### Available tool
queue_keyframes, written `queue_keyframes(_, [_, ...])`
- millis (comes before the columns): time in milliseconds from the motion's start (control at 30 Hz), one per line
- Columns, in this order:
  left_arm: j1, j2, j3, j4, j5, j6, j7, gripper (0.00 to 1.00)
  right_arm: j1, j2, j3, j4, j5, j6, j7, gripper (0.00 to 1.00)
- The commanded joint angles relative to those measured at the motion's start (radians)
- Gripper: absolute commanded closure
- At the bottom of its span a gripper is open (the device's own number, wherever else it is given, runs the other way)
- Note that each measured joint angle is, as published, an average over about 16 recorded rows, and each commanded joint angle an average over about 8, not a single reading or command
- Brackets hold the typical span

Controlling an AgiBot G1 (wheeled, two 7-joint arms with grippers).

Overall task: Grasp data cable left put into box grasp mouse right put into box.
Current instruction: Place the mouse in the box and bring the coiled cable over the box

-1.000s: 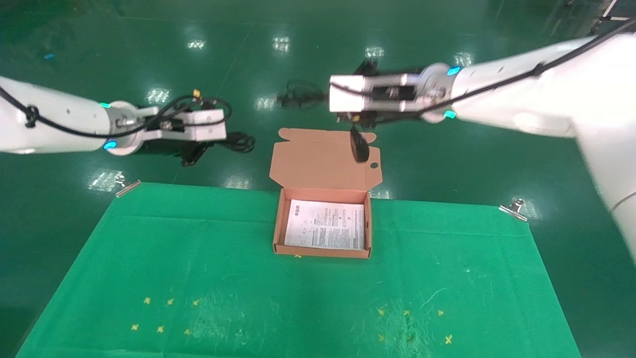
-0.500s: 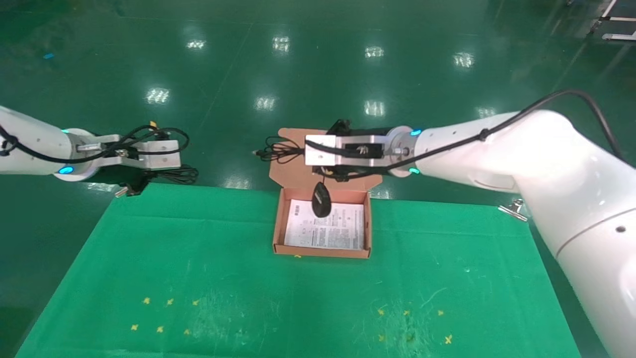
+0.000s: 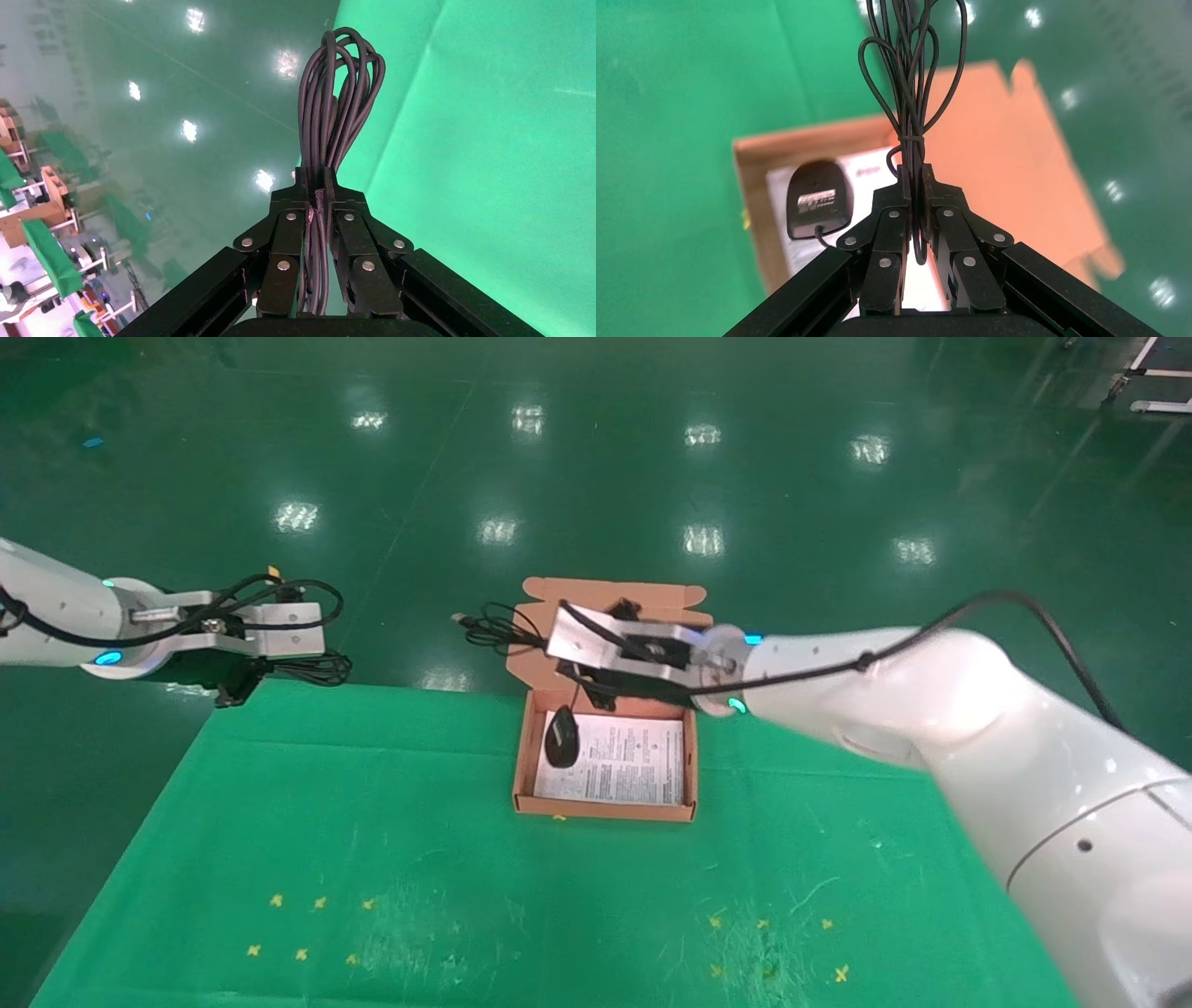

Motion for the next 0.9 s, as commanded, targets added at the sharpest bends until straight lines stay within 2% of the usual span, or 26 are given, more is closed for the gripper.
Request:
queue_keyframes(33, [0.001, -0.001, 0.000, -0.004, 0.001, 0.001, -0.003, 1.00, -0.013, 0.000, -0.020, -0.025, 0.034, 0.012, 0.037, 0.88])
queue_keyframes(233, [0.002, -0.003, 0.001, -0.009, 0.004, 0.004, -0.005, 1.00, -0.029, 0.000, -0.074, -0.063, 0.060, 0.017, 0.095, 0.13])
queue_keyframes(267, [0.002, -0.003, 0.001, -0.010, 0.004, 0.004, -0.005, 1.00, -0.030, 0.000, -0.077, -0.065, 0.062, 0.017, 0.097, 0.04])
queue_keyframes(300, [0.002, -0.004, 0.001, -0.010, 0.004, 0.004, -0.005, 1.00, -0.031, 0.000, -0.081, -0.067, 0.063, 0.017, 0.099, 0.00])
queue_keyframes(633, [0.020, 0.025, -0.003, -0.002, -0.016, -0.027, -0.002, 1.00, -0.033, 0.025, -0.078, -0.028, 0.062, 0.016, 0.100, 0.00])
queue_keyframes(767, [0.051, 0.091, -0.009, 0.037, -0.055, -0.104, 0.020, 1.00, -0.019, 0.066, -0.084, 0.006, 0.055, 0.027, 0.111, 0.00])
queue_keyframes(900, [0.080, 0.182, -0.019, 0.124, -0.106, -0.212, 0.068, 1.00, 0.011, 0.156, -0.087, 0.064, 0.030, 0.041, 0.126, 0.00])
